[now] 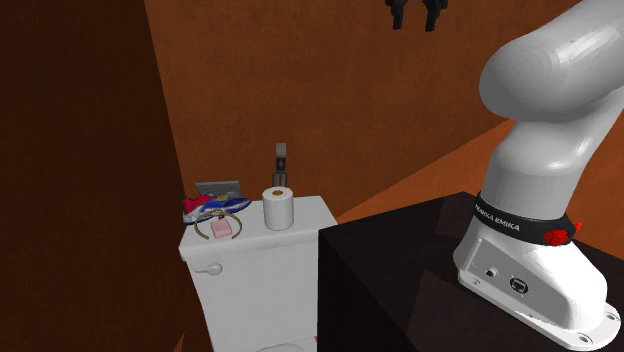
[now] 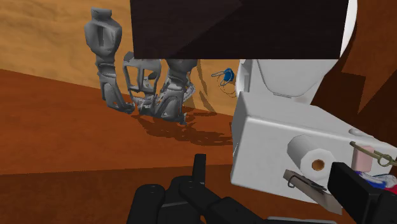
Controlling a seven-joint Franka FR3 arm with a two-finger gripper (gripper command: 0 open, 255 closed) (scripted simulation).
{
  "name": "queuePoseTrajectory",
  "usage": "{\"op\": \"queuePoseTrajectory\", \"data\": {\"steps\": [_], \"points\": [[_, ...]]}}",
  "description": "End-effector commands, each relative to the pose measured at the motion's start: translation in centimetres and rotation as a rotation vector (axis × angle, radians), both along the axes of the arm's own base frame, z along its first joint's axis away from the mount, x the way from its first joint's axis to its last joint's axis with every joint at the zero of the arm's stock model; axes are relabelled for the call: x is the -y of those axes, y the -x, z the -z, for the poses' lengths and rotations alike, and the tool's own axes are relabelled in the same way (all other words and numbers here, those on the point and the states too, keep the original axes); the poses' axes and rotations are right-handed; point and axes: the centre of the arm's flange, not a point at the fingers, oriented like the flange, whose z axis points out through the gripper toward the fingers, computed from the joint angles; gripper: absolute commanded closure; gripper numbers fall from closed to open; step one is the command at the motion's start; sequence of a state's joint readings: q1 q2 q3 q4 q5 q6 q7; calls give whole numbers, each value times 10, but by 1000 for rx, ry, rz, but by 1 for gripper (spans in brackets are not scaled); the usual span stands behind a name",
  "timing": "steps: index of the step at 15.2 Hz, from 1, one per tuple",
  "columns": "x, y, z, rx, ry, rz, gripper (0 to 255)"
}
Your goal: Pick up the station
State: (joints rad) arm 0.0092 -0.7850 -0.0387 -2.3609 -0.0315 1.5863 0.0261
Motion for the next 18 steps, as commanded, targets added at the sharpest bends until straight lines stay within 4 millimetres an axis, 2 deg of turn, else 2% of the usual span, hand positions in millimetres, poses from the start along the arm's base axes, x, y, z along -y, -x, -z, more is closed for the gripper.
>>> {"op": "queuePoseTrajectory", "data": {"steps": [1,18], "points": [[0,0,0,0,0,0,0],[-110,-135,143,-59,-51,129,0]]}}
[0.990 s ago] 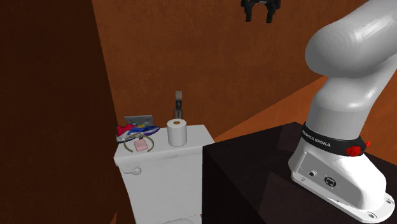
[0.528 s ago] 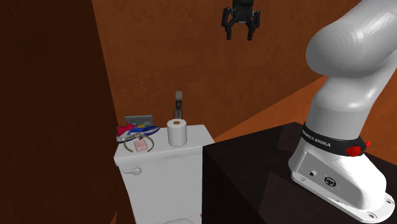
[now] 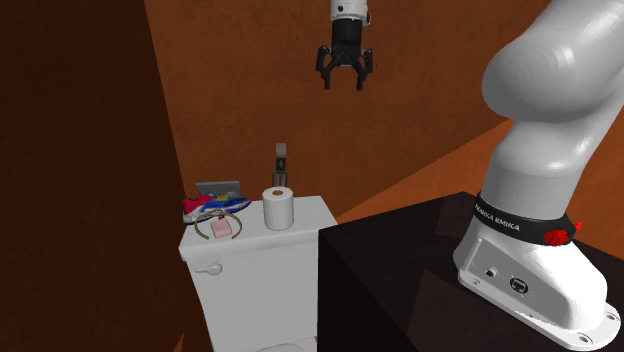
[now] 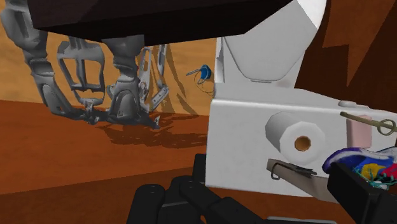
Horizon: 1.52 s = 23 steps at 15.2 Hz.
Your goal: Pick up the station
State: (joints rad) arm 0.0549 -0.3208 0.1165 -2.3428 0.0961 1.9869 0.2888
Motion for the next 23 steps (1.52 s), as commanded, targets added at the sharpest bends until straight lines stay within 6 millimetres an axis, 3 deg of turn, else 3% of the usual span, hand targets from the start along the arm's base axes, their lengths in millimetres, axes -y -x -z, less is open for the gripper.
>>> {"op": "queuePoseTrajectory", "data": {"steps": [1,20,23], "points": [[-17,-14,18,-7,-7,16,0],[-126,-170,180,-72,-63,160,0],[-126,-170,196,-72,-63,160,0]]}}
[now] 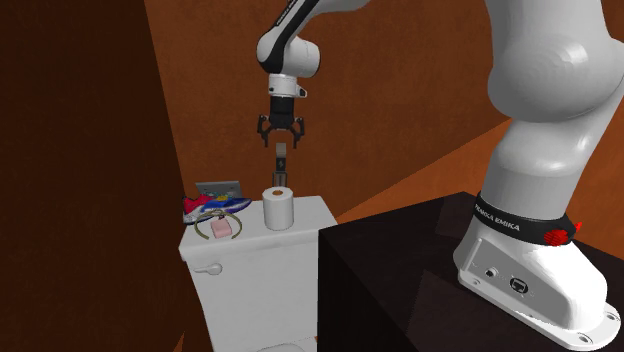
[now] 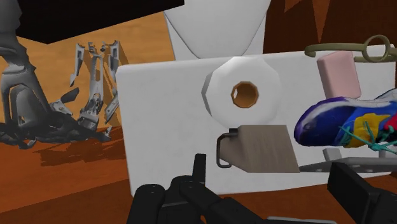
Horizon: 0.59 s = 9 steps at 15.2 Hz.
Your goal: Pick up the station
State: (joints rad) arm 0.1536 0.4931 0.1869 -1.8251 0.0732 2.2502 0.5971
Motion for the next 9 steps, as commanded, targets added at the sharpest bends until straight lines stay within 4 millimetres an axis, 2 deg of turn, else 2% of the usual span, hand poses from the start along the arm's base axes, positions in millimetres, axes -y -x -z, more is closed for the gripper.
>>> {"op": "queuePoseTrajectory", "data": {"steps": [1,4,6,7,9], "points": [[-1,-1,11,0,0,1,0],[-1,-1,27,0,0,1,0],[-1,-1,30,0,0,1,0],[-1,-1,31,0,0,1,255],[-1,-1,31,0,0,1,255]]}}
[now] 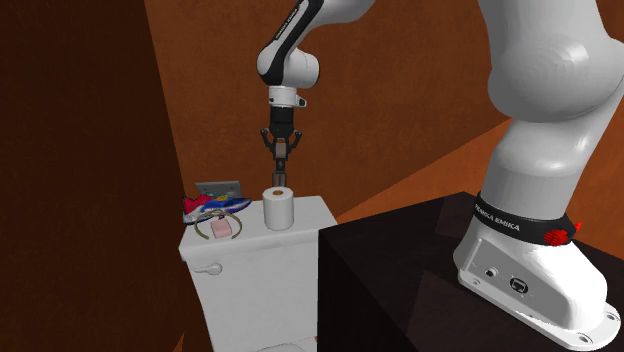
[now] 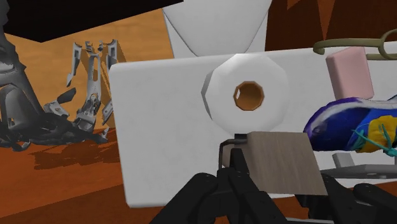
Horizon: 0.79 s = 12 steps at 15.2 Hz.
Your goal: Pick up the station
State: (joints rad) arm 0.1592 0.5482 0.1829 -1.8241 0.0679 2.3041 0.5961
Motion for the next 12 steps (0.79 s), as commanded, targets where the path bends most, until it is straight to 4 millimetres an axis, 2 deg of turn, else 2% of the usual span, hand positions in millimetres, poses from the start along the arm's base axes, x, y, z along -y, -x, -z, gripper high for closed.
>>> {"op": "queuePoseTrajectory", "data": {"steps": [1,7,12], "points": [[0,0,0,0,0,0,255],[1,0,0,0,0,0,255],[1,0,-27,0,0,0,255]]}}
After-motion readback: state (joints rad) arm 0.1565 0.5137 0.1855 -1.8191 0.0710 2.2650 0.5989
